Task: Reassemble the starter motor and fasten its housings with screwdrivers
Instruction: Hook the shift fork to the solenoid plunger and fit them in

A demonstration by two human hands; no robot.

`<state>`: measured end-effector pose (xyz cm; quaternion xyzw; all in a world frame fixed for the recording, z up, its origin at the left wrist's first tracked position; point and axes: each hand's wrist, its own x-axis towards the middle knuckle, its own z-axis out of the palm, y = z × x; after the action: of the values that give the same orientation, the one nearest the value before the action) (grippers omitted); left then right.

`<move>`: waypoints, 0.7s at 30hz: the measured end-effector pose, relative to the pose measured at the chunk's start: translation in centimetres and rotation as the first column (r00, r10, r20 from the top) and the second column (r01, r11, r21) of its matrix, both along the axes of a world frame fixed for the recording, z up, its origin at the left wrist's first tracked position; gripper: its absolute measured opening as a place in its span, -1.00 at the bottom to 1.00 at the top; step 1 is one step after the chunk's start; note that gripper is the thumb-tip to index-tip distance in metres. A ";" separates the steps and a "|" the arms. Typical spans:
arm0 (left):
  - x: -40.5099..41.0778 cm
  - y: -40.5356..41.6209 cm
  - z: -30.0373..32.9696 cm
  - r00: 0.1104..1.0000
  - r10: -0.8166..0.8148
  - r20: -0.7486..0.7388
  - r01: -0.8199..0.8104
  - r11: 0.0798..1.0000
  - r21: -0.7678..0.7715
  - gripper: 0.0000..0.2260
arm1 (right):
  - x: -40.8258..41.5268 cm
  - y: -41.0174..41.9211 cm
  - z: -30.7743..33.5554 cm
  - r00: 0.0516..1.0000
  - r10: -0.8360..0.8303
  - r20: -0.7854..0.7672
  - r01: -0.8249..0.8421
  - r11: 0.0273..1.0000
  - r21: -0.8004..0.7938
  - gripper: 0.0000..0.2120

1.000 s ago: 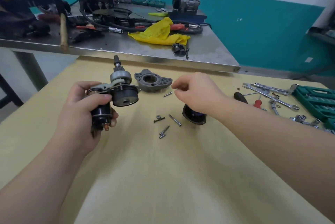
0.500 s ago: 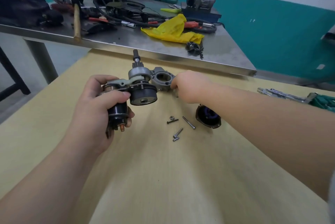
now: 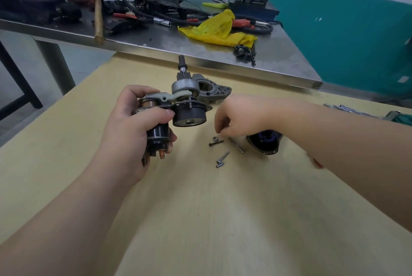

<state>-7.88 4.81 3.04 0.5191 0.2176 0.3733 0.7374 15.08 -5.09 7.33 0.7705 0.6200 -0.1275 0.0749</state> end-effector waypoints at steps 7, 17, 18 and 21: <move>0.3 -0.5 -0.3 0.999 -0.025 -0.024 0.025 1.000 0.007 -0.71 | -2.1 -2.5 0.3 0.994 0.107 -0.012 -0.108 0.992 -0.062 -0.89; 0.5 -1.1 -0.5 0.998 -0.050 -0.022 0.050 0.999 -0.013 -0.67 | -4.3 -5.8 -2.2 0.972 0.227 0.067 -0.232 0.970 0.074 -0.79; 0.5 -1.2 -0.5 0.998 -0.051 -0.021 0.051 0.999 -0.017 -0.67 | -4.4 -5.8 -2.1 0.972 0.225 0.070 -0.230 0.971 0.070 -0.79; 0.5 -1.3 -0.5 0.998 -0.056 -0.018 0.056 0.998 -0.023 -0.67 | -4.8 -5.7 -2.0 0.963 0.241 0.120 -0.245 0.969 0.019 -0.77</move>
<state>-7.35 3.50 2.54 0.5201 0.2138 0.3454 0.7513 10.26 -10.77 5.37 0.6961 0.7063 -0.0617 0.1132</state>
